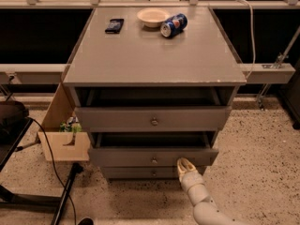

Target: Close middle drawer

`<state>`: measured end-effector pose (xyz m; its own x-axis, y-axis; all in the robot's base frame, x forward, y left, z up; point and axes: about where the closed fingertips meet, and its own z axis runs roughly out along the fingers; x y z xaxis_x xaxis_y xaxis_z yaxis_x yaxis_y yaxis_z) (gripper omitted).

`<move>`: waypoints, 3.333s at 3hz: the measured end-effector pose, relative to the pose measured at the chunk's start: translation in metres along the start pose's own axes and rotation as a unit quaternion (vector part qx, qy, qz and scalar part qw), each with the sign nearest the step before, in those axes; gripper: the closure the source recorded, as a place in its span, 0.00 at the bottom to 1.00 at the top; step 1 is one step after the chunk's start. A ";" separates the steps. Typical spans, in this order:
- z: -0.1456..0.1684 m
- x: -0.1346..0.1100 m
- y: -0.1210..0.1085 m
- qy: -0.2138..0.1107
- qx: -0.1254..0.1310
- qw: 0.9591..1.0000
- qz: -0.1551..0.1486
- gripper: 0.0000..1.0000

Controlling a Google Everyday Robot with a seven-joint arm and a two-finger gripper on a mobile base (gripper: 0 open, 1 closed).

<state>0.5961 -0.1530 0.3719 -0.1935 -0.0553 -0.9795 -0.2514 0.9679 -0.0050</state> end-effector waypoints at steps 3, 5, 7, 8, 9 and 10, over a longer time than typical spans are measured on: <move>0.043 -0.010 -0.004 -0.022 -0.002 1.000 -0.019 1.00; 0.040 -0.012 0.001 0.004 -0.034 0.999 -0.025 1.00; 0.010 -0.022 0.002 0.143 -0.130 0.981 -0.017 1.00; 0.013 -0.027 -0.006 0.197 -0.146 0.969 0.027 1.00; 0.003 -0.013 0.006 0.228 -0.172 0.958 0.029 0.81; 0.003 -0.013 0.006 0.228 -0.172 0.958 0.029 0.51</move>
Offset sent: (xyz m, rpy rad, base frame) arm 0.0330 0.0017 0.0025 -0.0262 -0.0430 0.0043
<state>0.6004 -0.1457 0.3841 -0.5909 -0.1816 -0.7860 -0.5100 0.8391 0.1895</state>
